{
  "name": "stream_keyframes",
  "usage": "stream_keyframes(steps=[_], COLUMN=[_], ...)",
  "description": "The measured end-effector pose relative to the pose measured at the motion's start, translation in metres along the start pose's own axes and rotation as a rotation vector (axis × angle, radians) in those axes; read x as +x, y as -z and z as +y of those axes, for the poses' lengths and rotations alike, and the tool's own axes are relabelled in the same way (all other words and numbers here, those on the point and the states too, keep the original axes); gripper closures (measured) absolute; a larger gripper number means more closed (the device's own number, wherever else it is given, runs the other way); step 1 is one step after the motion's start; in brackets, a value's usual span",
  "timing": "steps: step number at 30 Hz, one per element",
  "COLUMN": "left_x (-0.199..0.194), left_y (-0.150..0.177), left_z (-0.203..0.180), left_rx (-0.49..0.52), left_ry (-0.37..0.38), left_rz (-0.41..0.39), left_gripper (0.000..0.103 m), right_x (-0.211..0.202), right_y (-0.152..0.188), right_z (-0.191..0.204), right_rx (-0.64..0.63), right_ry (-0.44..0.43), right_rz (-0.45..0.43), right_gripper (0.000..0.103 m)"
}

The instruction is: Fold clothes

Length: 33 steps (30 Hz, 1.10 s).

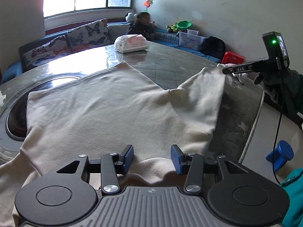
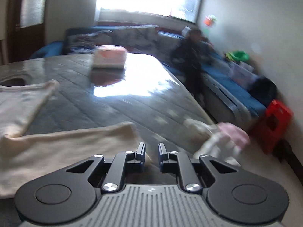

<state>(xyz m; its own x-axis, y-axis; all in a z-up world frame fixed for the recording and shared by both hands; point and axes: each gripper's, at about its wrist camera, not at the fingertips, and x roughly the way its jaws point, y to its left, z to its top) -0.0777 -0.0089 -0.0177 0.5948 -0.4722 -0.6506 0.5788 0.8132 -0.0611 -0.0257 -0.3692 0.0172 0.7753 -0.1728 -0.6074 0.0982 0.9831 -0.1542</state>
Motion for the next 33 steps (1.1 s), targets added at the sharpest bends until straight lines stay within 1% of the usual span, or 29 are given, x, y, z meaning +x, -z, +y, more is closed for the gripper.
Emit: stream_keyframes(steps=[3, 5, 7, 8, 10, 12, 14, 15, 16, 17, 19, 20, 22, 24, 25, 29, 30, 31, 33], left_x=[0.000, 0.001, 0.001, 0.001, 0.000, -0.001, -0.002, -0.002, -0.003, -0.004, -0.009, -0.013, -0.022, -0.030, -0.033, -0.043, -0.045, -0.047, -0.048], left_y=[0.000, 0.000, 0.000, 0.000, 0.001, 0.002, 0.003, 0.003, 0.003, 0.003, 0.002, 0.001, -0.001, -0.002, -0.002, 0.004, 0.007, 0.010, 0.017], left_z=[0.000, -0.001, -0.001, -0.001, -0.001, -0.002, -0.002, -0.002, -0.003, -0.003, -0.001, 0.001, 0.005, 0.011, 0.014, 0.032, 0.035, 0.038, 0.041], left_rx=[-0.003, 0.001, 0.002, 0.000, -0.007, -0.014, -0.019, -0.021, -0.020, -0.020, -0.032, -0.042, -0.056, -0.068, -0.076, -0.124, -0.138, -0.149, -0.163], left_ry=[0.003, 0.002, -0.001, -0.002, -0.003, -0.005, -0.006, -0.006, -0.006, -0.005, -0.011, -0.012, -0.026, -0.053, -0.067, -0.116, -0.126, -0.133, -0.136], left_rz=[0.003, 0.004, 0.005, 0.006, 0.005, 0.005, 0.003, 0.002, 0.001, 0.001, -0.009, -0.021, -0.045, -0.063, -0.070, -0.069, -0.065, -0.062, -0.051], left_gripper=[0.055, 0.054, 0.053, 0.053, 0.051, 0.049, 0.047, 0.045, 0.044, 0.044, 0.043, 0.043, 0.042, 0.042, 0.042, 0.044, 0.046, 0.053, 0.060], right_x=[-0.005, -0.008, -0.002, 0.002, 0.011, 0.020, 0.026, 0.027, 0.027, 0.023, 0.012, 0.004, -0.012, -0.022, -0.029, -0.050, -0.055, -0.057, -0.060], right_y=[0.003, -0.001, -0.005, -0.005, -0.007, -0.007, -0.008, -0.009, -0.010, -0.011, -0.010, -0.010, -0.010, -0.009, -0.008, -0.006, -0.006, -0.006, -0.006], right_z=[-0.004, 0.008, 0.020, 0.025, 0.033, 0.034, 0.031, 0.028, 0.024, 0.022, 0.025, 0.031, 0.044, 0.059, 0.073, 0.118, 0.129, 0.140, 0.159], right_rx=[0.014, -0.014, -0.032, -0.037, -0.045, -0.040, -0.027, -0.015, -0.002, 0.004, -0.009, -0.031, -0.077, -0.119, -0.155, -0.272, -0.303, -0.328, -0.378], right_ry=[-0.007, -0.069, -0.123, -0.145, -0.176, -0.169, -0.156, -0.140, -0.123, -0.121, -0.151, -0.180, -0.238, -0.291, -0.345, -0.517, -0.553, -0.587, -0.648], right_rz=[-0.016, -0.029, -0.021, -0.015, -0.002, 0.011, 0.016, 0.020, 0.024, 0.024, 0.015, 0.004, -0.018, -0.031, -0.032, -0.063, -0.074, -0.076, -0.075], right_gripper=[0.088, 0.085, 0.081, 0.080, 0.076, 0.074, 0.068, 0.065, 0.065, 0.065, 0.065, 0.063, 0.052, 0.052, 0.051, 0.048, 0.046, 0.046, 0.046])
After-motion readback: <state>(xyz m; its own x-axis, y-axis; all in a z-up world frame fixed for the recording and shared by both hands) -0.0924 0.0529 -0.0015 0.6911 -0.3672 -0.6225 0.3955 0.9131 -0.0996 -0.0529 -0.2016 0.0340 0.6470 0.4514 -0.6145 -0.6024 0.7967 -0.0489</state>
